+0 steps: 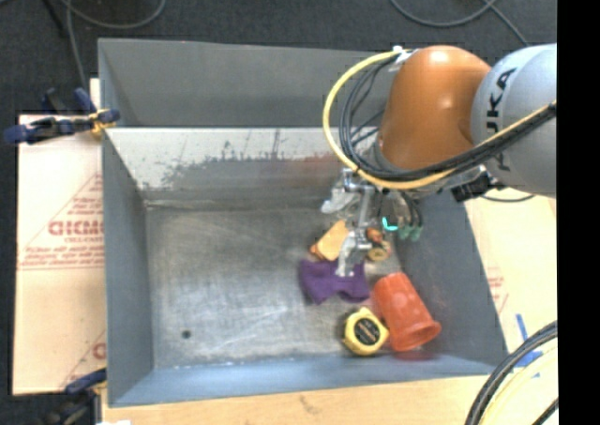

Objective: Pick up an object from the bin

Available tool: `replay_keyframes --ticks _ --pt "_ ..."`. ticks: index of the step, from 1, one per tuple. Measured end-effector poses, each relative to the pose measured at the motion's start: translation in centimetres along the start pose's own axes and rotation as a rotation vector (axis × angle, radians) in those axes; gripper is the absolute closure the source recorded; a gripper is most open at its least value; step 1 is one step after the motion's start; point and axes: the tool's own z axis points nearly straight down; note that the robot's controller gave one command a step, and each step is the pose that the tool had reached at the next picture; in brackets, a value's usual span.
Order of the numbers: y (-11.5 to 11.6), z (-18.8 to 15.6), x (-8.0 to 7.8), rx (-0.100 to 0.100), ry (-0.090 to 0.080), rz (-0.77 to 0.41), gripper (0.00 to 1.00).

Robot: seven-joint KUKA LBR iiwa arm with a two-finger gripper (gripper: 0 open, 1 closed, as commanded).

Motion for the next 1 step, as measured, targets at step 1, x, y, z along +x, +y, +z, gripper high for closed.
replay_keyframes --ticks 1 --pt "-0.01 -0.46 -0.16 0.0 -0.008 0.0 0.0"
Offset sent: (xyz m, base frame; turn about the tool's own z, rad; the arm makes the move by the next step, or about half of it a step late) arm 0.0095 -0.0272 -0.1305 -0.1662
